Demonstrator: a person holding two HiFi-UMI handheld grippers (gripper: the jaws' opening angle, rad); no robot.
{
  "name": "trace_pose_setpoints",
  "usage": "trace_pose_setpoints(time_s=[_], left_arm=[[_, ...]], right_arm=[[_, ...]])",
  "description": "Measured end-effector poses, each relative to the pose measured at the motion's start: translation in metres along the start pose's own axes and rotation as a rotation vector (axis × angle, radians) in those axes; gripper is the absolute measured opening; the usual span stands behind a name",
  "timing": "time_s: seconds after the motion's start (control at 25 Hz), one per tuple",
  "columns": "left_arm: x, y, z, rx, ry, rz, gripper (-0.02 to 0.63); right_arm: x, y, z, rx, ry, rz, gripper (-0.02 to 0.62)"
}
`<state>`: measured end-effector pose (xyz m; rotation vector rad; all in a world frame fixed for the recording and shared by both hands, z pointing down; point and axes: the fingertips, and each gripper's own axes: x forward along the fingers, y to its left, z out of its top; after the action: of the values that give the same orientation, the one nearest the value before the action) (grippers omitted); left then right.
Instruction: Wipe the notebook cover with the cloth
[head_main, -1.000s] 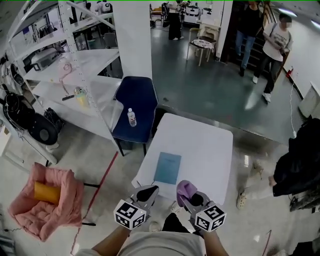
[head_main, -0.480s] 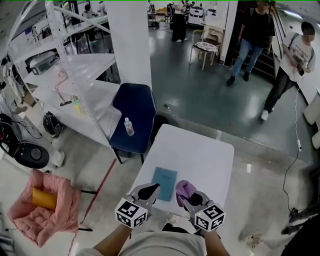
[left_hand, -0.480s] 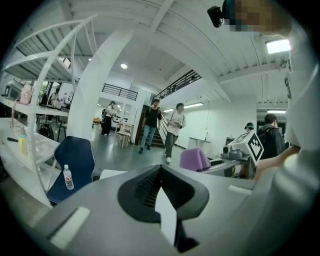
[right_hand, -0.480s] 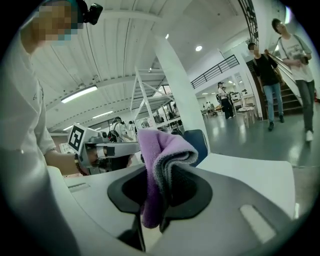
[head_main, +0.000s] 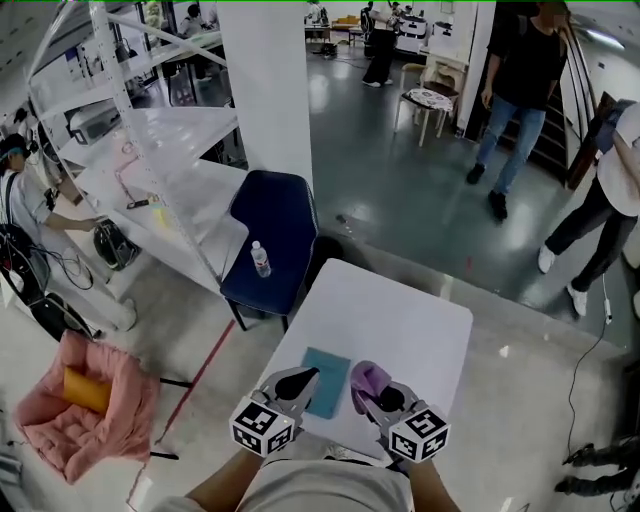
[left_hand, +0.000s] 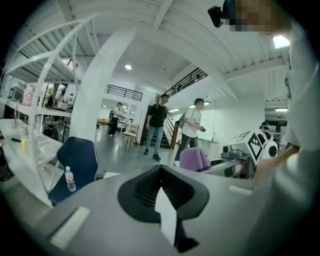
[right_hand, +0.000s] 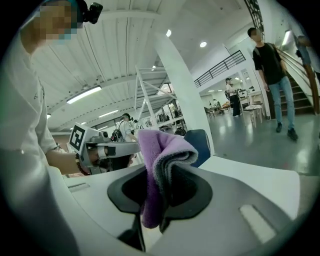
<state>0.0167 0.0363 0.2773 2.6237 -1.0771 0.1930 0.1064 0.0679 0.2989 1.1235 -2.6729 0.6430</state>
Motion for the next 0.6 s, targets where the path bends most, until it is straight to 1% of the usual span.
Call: trace_pose_setpoints(time_s=[0.36, 0.6], left_arm=[[0.014, -0.009, 0.008, 0.009, -0.003, 0.004, 0.0], [0.014, -0.01, -0.003, 0.009, 0.013, 0.002, 0.0]], right_arm=[[-0.008, -0.016, 0.005, -0.002, 0.002, -0.001, 0.107], [-0.008, -0.018, -0.007, -0.007, 0.019, -0.01, 0.107]])
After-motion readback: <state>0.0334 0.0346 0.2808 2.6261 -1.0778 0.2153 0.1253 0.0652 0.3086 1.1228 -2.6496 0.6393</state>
